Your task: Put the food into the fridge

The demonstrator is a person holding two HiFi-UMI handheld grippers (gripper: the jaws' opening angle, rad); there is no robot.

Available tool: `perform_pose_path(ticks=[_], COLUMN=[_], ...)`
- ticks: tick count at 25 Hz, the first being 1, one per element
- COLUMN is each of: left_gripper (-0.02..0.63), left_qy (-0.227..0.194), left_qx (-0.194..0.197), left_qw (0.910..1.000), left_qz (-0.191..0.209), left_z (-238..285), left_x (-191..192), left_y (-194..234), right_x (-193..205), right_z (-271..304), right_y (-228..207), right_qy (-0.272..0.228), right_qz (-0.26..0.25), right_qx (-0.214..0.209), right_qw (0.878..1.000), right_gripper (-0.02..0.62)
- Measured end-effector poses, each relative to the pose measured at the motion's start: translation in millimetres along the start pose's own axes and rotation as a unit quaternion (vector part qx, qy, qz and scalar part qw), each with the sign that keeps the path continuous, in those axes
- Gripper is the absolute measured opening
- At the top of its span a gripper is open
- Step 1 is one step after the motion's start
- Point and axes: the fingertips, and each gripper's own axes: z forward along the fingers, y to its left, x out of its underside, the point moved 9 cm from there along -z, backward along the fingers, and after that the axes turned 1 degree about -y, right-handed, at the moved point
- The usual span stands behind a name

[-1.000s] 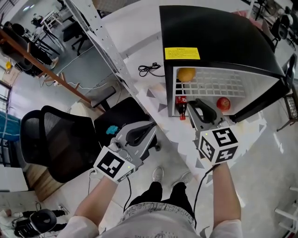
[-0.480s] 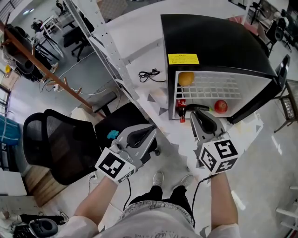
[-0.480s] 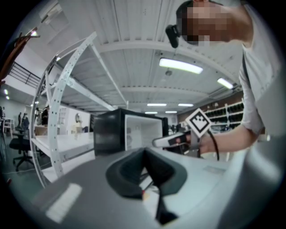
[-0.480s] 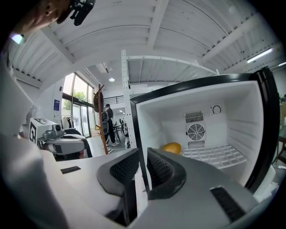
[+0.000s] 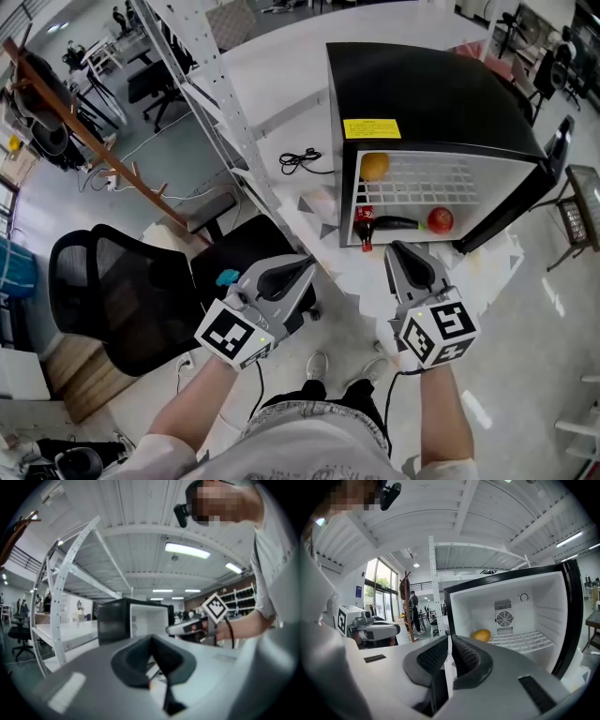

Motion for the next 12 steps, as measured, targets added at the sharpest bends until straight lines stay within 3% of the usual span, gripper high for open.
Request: perform_pose_path(ticks=[12], left_gripper=[0.006], left_qy=[-0.008], left_qx=[0.001], left_qw=[1.0000], left_qz=[-0.004], left_z=[-6], left_x=[-1], left_y=[2], right_x=[0], right_z=[-18], right_y=[11], right_qy=[-0.004], right_qz=[0.011], right_qx=[0.001], right_qw=[1.000], right_gripper=[0.012])
